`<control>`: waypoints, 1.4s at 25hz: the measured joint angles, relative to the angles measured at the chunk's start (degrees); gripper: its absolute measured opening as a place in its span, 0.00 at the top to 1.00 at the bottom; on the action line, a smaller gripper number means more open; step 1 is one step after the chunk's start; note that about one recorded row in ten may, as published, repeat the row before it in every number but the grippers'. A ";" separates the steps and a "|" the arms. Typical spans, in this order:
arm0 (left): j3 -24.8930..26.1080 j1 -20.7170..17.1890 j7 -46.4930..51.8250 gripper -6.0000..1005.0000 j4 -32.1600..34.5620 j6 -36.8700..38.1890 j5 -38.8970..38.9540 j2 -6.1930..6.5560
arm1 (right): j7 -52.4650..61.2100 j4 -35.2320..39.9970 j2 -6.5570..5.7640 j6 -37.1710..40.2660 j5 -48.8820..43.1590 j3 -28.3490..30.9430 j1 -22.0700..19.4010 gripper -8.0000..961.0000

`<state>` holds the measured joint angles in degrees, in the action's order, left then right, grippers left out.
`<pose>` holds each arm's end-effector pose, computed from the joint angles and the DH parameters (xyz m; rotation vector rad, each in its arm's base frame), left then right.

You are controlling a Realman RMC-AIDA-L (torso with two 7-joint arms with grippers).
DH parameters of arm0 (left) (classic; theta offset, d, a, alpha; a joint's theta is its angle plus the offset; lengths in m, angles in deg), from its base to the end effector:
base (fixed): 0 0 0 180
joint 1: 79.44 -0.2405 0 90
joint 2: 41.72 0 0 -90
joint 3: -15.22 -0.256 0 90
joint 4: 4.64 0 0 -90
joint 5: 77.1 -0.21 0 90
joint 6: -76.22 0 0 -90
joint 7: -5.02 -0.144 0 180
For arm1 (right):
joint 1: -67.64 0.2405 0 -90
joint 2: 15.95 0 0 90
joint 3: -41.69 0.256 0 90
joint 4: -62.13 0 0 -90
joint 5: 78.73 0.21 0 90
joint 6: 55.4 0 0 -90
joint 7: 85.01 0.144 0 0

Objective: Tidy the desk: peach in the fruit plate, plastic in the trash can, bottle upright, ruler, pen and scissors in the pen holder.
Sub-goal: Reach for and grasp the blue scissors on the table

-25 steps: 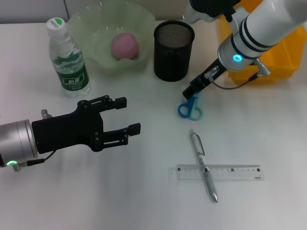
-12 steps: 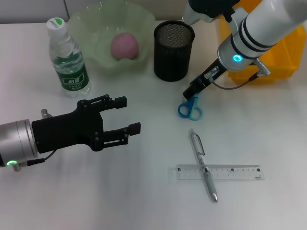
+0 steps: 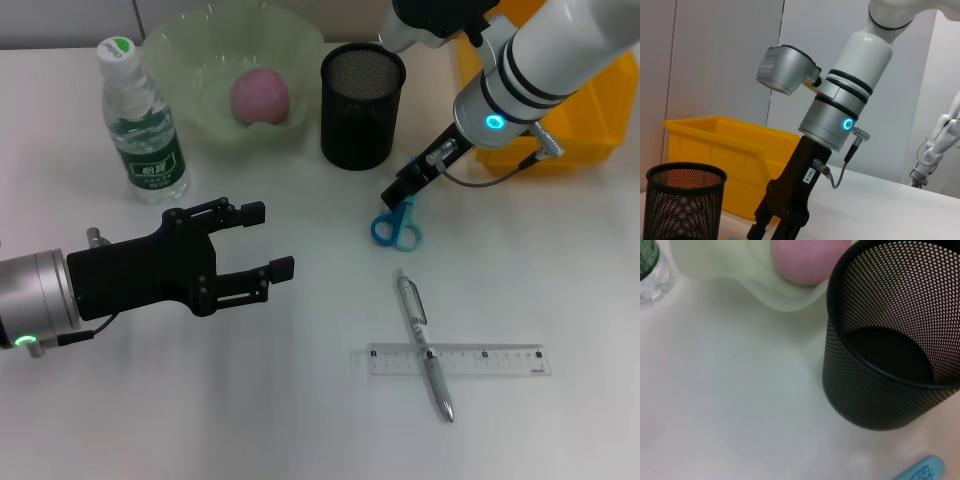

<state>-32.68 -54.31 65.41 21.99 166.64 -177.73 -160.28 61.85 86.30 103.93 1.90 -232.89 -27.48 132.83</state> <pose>-0.2741 0.2907 -0.0279 -2.6973 -0.4432 -0.8912 0.1634 0.4390 -0.0772 -2.4709 0.9681 -0.4818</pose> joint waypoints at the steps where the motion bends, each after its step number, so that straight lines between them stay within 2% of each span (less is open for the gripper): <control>1: 0.00 0.00 0.00 0.24 0.00 0.01 0.00 0.00 | 0.00 0.00 0.00 0.00 0.00 0.01 0.01 0.25; 35: -0.08 0.00 -0.20 0.25 -0.44 0.11 0.62 0.00 | 0.00 -0.01 0.00 -0.01 0.00 -0.09 0.40 0.25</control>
<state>-32.76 -54.31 65.22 21.55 166.75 -177.11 -160.29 61.86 86.29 103.93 1.90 -232.89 -27.57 133.22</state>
